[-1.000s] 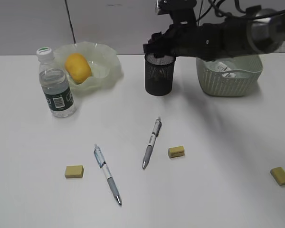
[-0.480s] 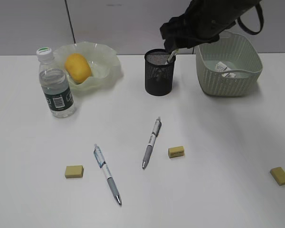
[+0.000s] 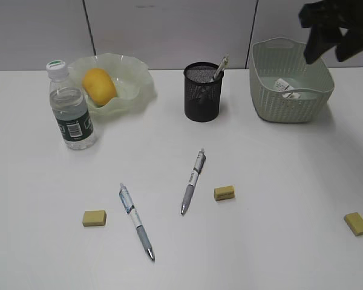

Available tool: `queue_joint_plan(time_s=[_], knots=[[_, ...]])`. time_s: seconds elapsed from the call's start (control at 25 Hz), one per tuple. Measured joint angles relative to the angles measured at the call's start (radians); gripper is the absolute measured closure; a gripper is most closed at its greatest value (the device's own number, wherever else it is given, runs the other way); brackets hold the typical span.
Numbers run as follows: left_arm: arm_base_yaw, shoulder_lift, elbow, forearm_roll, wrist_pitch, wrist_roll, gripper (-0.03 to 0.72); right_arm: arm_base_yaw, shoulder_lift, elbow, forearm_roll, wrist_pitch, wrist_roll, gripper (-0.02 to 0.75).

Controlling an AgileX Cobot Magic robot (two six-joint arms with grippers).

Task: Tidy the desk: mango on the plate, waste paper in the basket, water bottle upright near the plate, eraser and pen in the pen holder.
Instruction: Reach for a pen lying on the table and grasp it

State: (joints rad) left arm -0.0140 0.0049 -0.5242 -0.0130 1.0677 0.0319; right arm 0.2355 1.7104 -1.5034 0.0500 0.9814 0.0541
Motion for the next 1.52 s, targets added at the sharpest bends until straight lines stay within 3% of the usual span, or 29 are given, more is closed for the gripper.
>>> queue_joint_plan(time_s=[0.28, 0.44, 0.84, 1.24, 1.52], knots=[[0.0, 0.0, 0.0, 0.0, 0.0, 0.0, 0.326, -0.08, -0.038, 0.005, -0.073, 0.173, 0.013, 0.293], [0.0, 0.0, 0.0, 0.0, 0.0, 0.0, 0.326, -0.081, -0.146, 0.121, -0.075, 0.17, 0.014, 0.293], [0.0, 0.0, 0.0, 0.0, 0.0, 0.0, 0.326, -0.081, -0.686, 0.549, -0.043, 0.19, -0.001, 0.295], [0.0, 0.0, 0.0, -0.001, 0.0, 0.0, 0.327, -0.081, -1.234, 0.756, -0.039, 0.205, -0.005, 0.295], [0.0, 0.0, 0.0, -0.001, 0.0, 0.0, 0.328, -0.081, -1.523, 0.928, -0.038, 0.125, -0.086, 0.295]])
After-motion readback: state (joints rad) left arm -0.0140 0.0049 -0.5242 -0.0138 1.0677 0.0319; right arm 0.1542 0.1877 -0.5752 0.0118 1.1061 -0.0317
